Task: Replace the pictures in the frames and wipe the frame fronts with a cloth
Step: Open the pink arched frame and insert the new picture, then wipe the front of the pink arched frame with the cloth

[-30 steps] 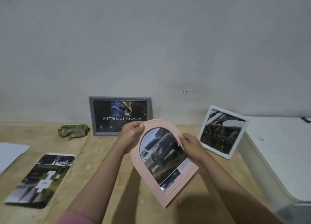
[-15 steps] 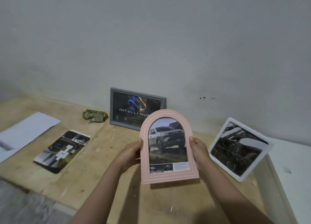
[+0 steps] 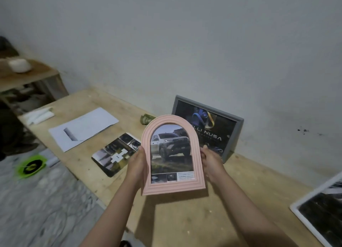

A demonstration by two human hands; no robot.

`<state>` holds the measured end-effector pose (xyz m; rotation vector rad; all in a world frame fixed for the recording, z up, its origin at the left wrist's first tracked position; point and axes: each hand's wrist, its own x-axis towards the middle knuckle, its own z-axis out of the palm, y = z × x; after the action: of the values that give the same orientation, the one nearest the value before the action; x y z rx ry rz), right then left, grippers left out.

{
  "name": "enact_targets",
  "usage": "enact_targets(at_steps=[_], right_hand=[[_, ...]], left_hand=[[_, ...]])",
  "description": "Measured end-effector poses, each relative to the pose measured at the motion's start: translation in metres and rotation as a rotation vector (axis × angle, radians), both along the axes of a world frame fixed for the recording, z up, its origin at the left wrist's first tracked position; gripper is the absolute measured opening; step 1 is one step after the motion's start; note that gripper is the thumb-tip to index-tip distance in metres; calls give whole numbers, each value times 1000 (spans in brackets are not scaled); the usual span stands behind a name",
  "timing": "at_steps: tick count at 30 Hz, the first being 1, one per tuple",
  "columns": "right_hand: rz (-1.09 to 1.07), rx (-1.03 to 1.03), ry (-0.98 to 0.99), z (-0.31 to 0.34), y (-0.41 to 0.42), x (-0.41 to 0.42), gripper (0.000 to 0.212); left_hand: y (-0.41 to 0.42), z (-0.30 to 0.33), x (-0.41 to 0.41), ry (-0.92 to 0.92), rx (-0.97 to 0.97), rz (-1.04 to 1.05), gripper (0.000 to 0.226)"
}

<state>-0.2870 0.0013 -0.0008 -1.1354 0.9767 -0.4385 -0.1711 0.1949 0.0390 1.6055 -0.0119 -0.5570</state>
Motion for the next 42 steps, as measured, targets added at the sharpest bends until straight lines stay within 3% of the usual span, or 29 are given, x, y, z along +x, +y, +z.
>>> enact_targets(at_steps=[5,10,12,17,20,22,25,31,37,40,42], right_hand=[[37,-55,149,-32,22,103,18],[32,-245,324,-96,16,210,22],[58,-335,350,-63,36,243,16],[126,-541,424,-37,33,309,28],[301,-765,535,-40,14,338,36],[478,-896,656,-42,3,350,53],[707,-995,845,-50,-11,368,74],[961,-1157,1034,-67,-20,374,85],[1003,-1430,1182,-66,-8,379,71],[998,-1485,1098,-60,-9,380,46],[913,-1358,970,-54,-14,381,35]], left_hand=[[36,-17,115,70,75,106,56],[58,-15,213,46,134,109,47],[62,-13,249,11,186,94,45],[65,-22,311,5,257,72,49],[60,-29,333,38,278,73,49],[56,-33,340,38,272,80,52],[49,-38,353,55,274,85,54],[42,-48,362,66,258,84,53],[40,-49,361,102,248,108,47],[42,-50,360,106,267,105,51],[43,-49,359,102,268,106,52]])
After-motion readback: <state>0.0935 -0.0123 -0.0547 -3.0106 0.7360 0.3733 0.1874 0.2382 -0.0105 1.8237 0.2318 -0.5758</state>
